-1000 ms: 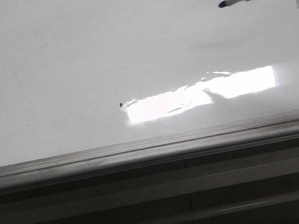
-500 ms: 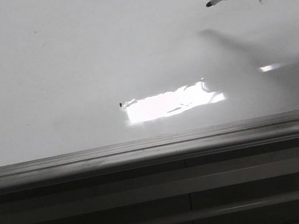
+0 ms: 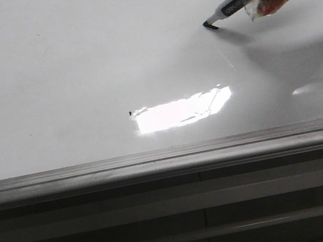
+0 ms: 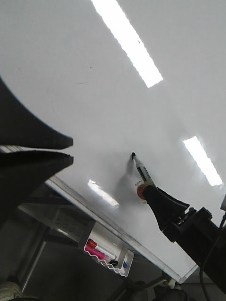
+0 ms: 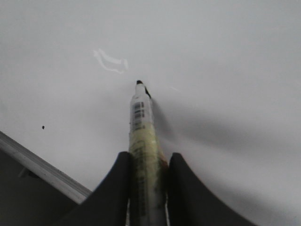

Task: Write number 0 on whiteboard

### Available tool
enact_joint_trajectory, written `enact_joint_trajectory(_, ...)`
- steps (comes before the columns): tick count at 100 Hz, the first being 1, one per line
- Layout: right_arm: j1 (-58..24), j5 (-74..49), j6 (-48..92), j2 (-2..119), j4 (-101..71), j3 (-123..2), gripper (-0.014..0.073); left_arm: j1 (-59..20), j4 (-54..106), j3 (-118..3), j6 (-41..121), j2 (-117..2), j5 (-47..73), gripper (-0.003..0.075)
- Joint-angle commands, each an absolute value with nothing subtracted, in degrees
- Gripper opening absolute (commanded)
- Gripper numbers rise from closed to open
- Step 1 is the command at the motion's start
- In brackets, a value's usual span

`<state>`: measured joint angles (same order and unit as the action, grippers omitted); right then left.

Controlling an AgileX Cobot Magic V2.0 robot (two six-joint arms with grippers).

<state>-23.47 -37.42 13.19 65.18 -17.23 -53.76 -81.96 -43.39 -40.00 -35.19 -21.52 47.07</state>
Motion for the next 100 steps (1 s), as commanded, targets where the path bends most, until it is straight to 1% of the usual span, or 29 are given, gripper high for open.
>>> enact_joint_trajectory(1, -23.3, -35.7, 13.0, 65.5, -16.8, -55.4, -0.0054, -82.3, -45.7, -41.4, -35.8, -22.0, 43.8, -0.002)
enact_joint_trajectory(26, -23.3, -41.5, 13.0, 65.5, -16.8, -55.4, -0.0054, -82.3, -45.8, -41.4, -35.8, -22.0, 43.8, -0.002)
enact_joint_trajectory(50, -23.3, -44.1, 13.0, 65.5, -16.8, -55.4, -0.0054, -82.3, -45.8, -41.4, -35.8, -22.0, 43.8, -0.002)
enact_joint_trajectory(100, -23.3, -38.6, 13.0, 65.8, -17.2, -55.4, -0.0054, -82.3, -45.8, -41.4, -35.8, -22.0, 43.8, -0.002)
